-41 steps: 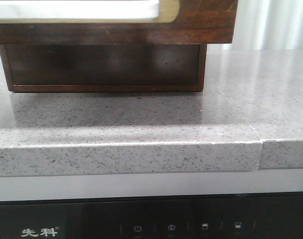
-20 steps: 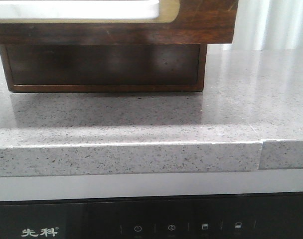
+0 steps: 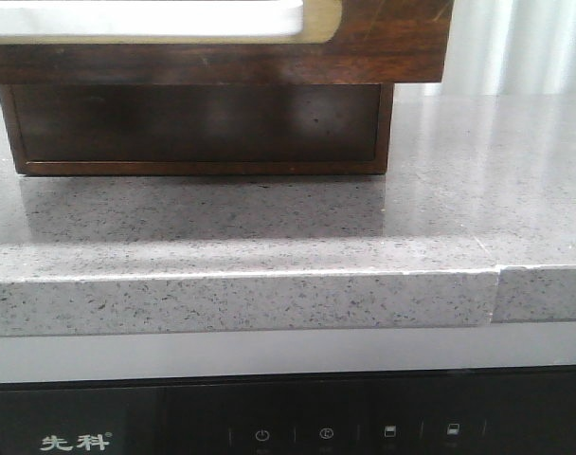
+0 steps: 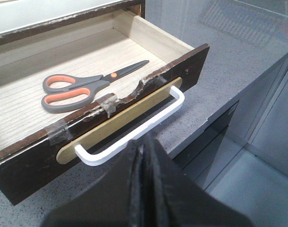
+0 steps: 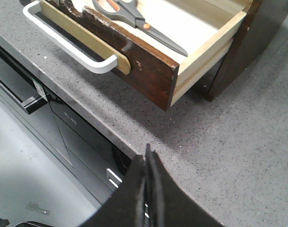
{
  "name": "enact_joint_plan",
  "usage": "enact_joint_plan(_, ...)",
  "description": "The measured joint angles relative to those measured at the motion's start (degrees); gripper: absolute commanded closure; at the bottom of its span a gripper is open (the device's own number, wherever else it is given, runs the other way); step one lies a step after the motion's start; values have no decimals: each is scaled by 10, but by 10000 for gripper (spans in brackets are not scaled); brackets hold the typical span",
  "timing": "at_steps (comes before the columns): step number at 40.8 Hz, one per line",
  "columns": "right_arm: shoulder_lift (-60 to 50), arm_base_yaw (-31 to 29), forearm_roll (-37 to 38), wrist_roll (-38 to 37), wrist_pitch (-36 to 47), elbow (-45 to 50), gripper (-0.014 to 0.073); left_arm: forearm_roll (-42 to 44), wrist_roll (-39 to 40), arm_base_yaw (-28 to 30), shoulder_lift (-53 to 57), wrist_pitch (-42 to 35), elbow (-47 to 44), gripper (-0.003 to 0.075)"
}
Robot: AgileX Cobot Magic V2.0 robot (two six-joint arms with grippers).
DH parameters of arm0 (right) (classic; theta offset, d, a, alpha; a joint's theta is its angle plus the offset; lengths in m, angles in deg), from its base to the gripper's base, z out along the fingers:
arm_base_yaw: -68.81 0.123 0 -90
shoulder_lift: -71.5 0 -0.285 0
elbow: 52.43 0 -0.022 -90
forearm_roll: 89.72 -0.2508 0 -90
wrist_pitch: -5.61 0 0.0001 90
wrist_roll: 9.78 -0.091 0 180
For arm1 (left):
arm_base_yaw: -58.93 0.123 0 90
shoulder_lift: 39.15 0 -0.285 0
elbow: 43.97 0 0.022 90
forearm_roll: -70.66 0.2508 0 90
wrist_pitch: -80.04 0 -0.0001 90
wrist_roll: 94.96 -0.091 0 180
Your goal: Put scissors in drawer with both arms
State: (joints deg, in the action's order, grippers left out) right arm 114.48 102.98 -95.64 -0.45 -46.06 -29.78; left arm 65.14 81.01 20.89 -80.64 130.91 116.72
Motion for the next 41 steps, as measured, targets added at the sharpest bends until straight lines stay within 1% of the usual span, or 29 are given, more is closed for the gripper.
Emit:
enact_joint_plan(23, 0, 0, 0, -1, 0, 0, 662, 0, 0, 0, 0, 0, 0, 741)
enact_joint_plan(28, 0, 0, 0, -1, 0, 0, 662, 0, 0, 0, 3, -4, -14, 741)
enact_joint_plan(32, 0, 0, 0, -1, 0, 0, 662, -1, 0, 26, 19, -25, -47, 741)
enact_joint_plan(34, 0, 0, 0, -1, 0, 0, 662, -1, 0, 49, 32, -46, -75, 741)
enact_joint_plan(41, 0, 0, 0, -1, 0, 0, 662, -1, 0, 158, 104, -154, -182, 741)
